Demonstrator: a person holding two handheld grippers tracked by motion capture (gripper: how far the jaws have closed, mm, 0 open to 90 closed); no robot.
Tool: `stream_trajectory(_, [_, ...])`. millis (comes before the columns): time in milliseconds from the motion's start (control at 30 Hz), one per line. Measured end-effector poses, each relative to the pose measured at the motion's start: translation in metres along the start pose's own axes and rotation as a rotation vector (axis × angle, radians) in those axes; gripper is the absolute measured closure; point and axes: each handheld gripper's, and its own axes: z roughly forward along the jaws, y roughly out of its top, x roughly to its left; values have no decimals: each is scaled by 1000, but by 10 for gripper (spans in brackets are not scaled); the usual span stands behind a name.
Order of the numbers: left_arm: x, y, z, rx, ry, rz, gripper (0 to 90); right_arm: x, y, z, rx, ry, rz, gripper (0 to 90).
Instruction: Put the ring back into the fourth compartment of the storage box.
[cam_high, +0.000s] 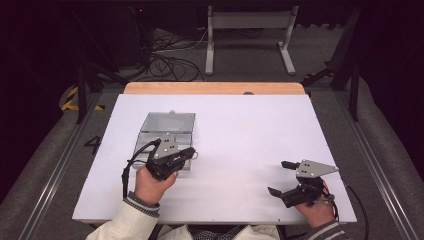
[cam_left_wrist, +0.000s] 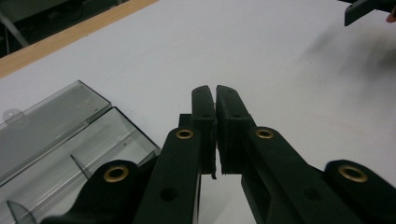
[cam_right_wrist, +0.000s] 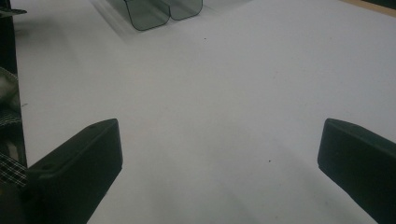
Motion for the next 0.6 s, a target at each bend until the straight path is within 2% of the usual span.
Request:
stream_trajectory(400, [18, -10, -18, -17, 49, -49, 869, 0, 0, 0, 3, 1, 0, 6])
stream_trajectory(600, [25, -14, -26, -9, 82, -54, 869, 0, 0, 1, 6, 2, -1, 6])
